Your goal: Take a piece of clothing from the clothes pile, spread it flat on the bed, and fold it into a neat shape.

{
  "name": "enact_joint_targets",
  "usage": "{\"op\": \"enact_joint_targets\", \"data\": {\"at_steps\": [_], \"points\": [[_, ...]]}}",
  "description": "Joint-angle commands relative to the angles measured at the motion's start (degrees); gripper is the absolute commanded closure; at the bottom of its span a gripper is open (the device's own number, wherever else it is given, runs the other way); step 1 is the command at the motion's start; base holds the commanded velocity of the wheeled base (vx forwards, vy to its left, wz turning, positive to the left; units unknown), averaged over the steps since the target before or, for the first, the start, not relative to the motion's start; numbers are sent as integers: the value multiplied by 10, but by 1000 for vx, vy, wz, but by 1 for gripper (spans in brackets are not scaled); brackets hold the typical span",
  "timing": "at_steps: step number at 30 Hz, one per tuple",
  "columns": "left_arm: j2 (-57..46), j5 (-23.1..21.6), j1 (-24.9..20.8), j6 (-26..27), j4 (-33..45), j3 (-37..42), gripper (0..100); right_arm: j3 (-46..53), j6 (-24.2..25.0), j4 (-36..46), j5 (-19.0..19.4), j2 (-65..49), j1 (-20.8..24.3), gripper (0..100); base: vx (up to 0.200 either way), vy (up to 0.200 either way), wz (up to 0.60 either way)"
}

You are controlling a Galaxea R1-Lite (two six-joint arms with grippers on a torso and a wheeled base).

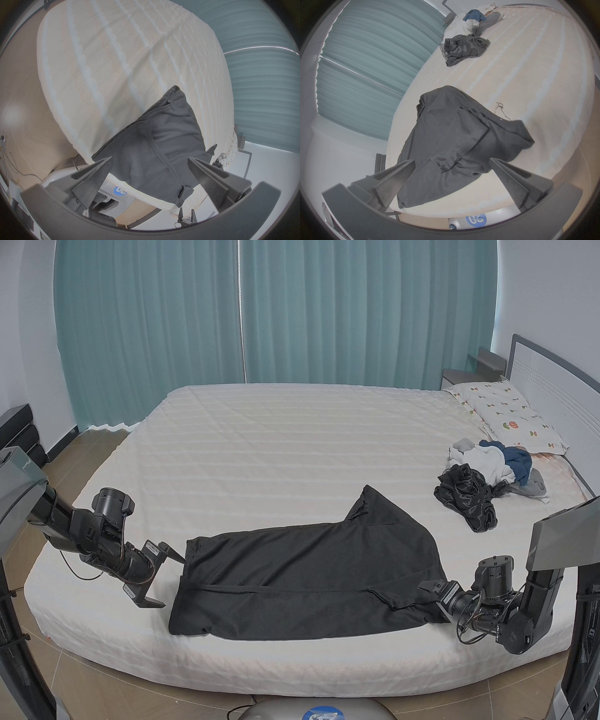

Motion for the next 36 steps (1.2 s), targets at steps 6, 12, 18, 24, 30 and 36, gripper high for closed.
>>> {"op": "enact_joint_targets", "data": {"at_steps": [6, 12, 18, 24, 30, 36], "points": [[2, 0, 0, 0, 0, 0, 0, 1, -1, -23, 0, -1, -4, 0, 0, 0, 0], [2, 0, 0, 0, 0, -1, 0, 14, -2, -23, 0, -32, -1, 0, 0, 0, 0], [3, 0, 0, 0, 0, -2, 0, -9, 5, -24, 1, -10, 24, 0, 0, 0, 0], [3, 0, -1, 0, 0, -2, 0, -32, 6, -33, 0, 25, 29, 0, 0, 0, 0], [3, 0, -1, 0, 0, -2, 0, -31, 3, -87, -2, 71, 15, 0, 0, 0, 0], [3, 0, -1, 0, 0, -2, 0, -27, 2, -91, -14, 83, 17, 0, 0, 0, 0]]}}
